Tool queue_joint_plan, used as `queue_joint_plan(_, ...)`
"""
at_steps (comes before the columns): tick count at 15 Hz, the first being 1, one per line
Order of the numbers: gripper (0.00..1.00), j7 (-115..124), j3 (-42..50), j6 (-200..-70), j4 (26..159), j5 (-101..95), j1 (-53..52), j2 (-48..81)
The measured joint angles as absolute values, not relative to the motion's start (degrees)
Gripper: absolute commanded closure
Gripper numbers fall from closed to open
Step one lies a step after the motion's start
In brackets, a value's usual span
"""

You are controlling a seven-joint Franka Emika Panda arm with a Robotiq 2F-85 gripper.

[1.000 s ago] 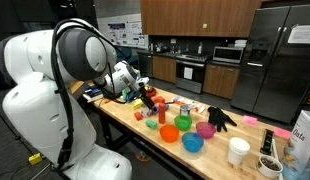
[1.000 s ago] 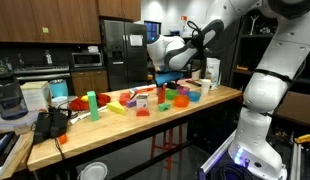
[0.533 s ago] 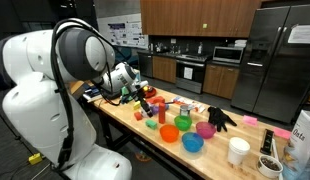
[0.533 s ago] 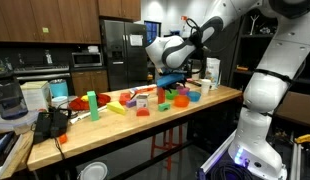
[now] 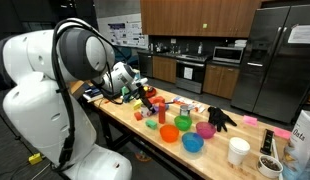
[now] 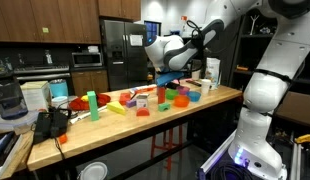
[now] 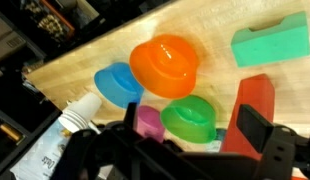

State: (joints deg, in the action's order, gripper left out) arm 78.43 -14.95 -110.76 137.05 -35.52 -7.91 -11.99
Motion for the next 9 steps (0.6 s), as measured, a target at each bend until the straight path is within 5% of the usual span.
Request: queue_joint_plan(9,0.0,65.4,-14.9,-118.7,135.5,-55.8,-7.9,-10.3)
